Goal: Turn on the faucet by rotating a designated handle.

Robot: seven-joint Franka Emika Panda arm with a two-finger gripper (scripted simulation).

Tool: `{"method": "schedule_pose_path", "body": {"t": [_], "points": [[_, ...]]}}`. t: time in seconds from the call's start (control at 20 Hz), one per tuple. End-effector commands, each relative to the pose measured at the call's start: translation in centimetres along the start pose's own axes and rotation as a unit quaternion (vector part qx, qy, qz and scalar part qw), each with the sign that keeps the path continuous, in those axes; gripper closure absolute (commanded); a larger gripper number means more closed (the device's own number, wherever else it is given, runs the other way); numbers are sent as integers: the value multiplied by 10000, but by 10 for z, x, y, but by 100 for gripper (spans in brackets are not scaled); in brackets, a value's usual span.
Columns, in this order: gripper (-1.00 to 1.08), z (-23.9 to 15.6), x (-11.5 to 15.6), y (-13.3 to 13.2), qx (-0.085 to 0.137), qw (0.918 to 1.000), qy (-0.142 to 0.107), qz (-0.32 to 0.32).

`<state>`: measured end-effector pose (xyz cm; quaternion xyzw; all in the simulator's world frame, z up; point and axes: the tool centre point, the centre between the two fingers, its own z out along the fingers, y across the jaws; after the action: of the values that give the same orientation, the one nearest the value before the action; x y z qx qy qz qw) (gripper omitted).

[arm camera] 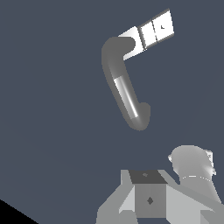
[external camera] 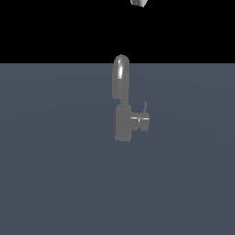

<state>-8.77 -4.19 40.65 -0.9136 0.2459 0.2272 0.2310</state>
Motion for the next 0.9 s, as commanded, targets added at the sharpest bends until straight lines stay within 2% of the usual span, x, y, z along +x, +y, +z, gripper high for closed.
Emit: {"method": "schedule_pose_path", "body": {"t": [0.0, 0.25, 0.45, 0.65, 0.85], "points": [[108, 1, 17, 0, 237, 9993, -187, 214], [108, 6, 52, 3, 721, 9936, -574, 650], [108, 12, 81, 8, 1127, 9843, -899, 1015], [108, 21, 110, 14, 1555, 9700, -1243, 1399], [108, 33, 139, 22, 2001, 9497, -1602, 1801]]}}
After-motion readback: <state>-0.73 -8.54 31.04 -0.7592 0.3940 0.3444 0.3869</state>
